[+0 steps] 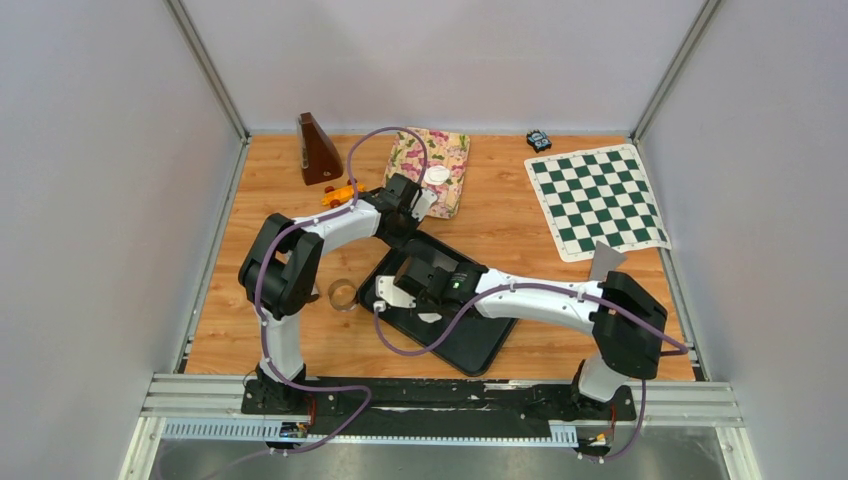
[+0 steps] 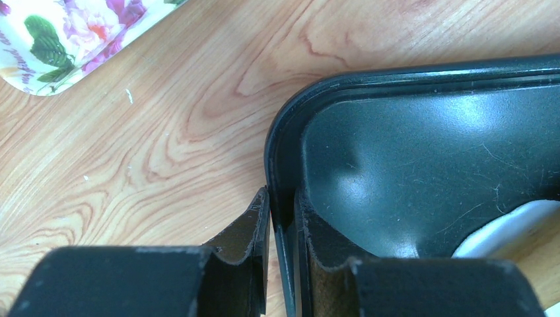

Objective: Roll out the dumpling wrappers from the dough

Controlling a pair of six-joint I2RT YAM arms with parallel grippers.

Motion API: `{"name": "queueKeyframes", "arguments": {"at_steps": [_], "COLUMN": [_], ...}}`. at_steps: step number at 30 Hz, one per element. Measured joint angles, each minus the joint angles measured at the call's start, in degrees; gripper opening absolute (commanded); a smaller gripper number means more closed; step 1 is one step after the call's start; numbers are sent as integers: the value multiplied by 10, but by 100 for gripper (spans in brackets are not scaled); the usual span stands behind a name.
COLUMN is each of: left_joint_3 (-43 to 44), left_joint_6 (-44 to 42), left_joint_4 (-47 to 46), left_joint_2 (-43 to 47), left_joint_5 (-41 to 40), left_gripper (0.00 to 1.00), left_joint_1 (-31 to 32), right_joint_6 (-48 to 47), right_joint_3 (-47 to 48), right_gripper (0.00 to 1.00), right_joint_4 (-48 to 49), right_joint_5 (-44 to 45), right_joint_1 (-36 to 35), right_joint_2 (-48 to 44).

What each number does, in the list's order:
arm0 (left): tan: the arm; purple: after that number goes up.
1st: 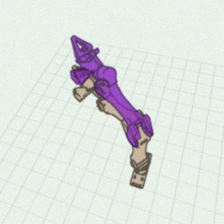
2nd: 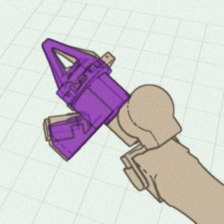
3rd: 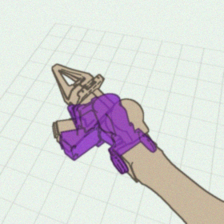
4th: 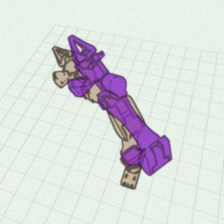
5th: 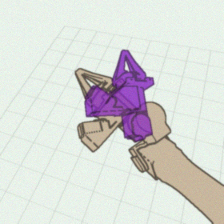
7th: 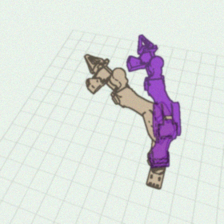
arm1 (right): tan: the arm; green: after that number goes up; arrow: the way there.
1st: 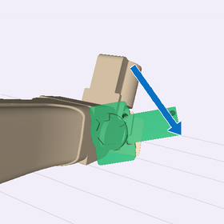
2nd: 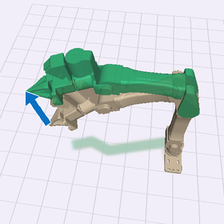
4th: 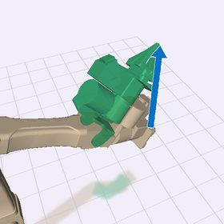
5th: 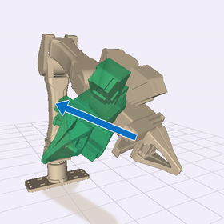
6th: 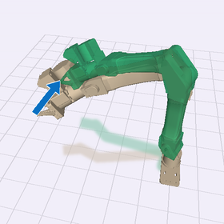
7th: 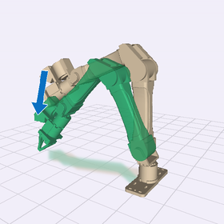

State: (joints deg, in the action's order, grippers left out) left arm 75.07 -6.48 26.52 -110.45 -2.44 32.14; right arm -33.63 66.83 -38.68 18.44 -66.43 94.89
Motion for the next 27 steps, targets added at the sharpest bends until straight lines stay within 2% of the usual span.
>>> {"name": "queueKeyframes", "arguments": {"at_steps": [27], "left_joint_3": [0], "left_joint_6": [0], "left_joint_4": [27], "left_joint_2": [4], "left_joint_5": [2], "left_gripper": [0], "left_joint_1": [4], "right_joint_6": [-48], "right_joint_3": [-31], "right_gripper": [0], "right_joint_4": [-21], "right_joint_5": [-79], "right_joint_1": [-30], "right_joint_2": [-52]}}
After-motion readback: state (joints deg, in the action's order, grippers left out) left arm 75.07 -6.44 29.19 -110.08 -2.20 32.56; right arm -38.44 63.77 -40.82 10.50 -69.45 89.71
